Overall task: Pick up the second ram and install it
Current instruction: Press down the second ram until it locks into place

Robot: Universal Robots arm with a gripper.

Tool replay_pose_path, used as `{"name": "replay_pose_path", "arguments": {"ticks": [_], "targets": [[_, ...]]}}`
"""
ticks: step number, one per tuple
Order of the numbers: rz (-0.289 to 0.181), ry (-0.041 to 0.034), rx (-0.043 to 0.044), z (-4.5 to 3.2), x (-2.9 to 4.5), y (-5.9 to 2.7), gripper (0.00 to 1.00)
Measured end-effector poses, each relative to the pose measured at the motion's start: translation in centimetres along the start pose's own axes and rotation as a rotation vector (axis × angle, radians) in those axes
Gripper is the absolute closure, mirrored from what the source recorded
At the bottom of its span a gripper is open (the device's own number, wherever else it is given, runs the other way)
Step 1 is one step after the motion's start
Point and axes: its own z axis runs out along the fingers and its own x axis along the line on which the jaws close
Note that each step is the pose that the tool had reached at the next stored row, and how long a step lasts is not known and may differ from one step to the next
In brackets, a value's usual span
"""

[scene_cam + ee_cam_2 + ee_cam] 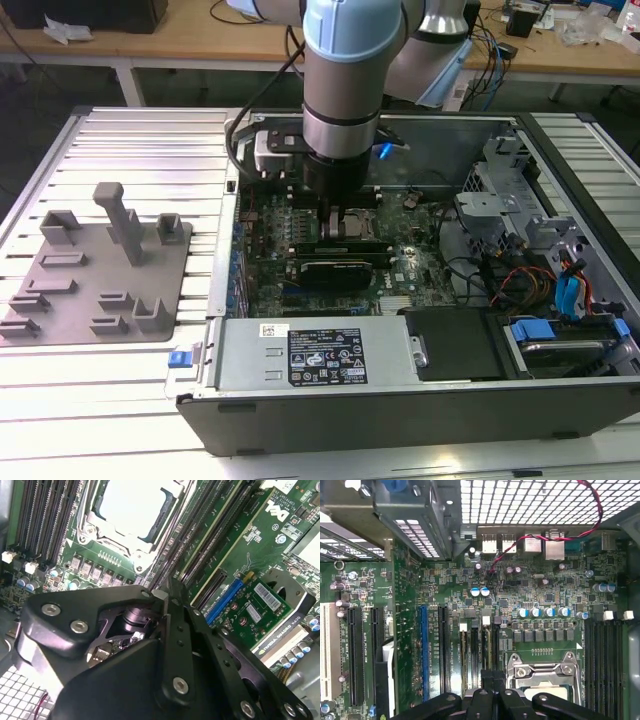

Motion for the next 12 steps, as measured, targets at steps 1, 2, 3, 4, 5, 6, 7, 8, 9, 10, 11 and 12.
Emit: {"name": "replay_pose_path", "arguments": {"ticks": [1, 2, 3, 4, 5, 6, 7, 8, 9, 10, 11, 12], "targets": [[0.000, 0.0003, -0.0001, 0.12, 0.01, 0.02, 0.92], [0.000, 0.0001, -0.0001, 0.14, 0.01, 0.03, 0.92], [0.000, -0.0001, 0.0001, 0.15, 0.01, 0.02, 0.92], [0.000, 0.0002, -0.0001, 0.22, 0.02, 0.03, 0.92], [0.000, -0.0006, 0.0003, 0.16, 0.00, 0.02, 0.92], [0.000, -0.0014, 0.0010, -0.06, -0.03, 0.01, 0.92], [0.000, -0.0001, 0.0002, -0.55, -0.03, 0.02, 0.92], [0.000, -0.0001, 0.0001, -0.87, -0.05, 0.03, 0.92], [0.000, 0.0002, 0.0000, -1.29, -0.07, 0.03, 0.92], [0.000, 0.0001, 0.0001, -1.53, -0.08, 0.03, 0.92], [0.000, 0.0001, 0.0001, -1.68, -0.09, 0.03, 0.92], [0.000, -0.0001, 0.0002, -1.68, -0.09, 0.03, 0.92]]}}
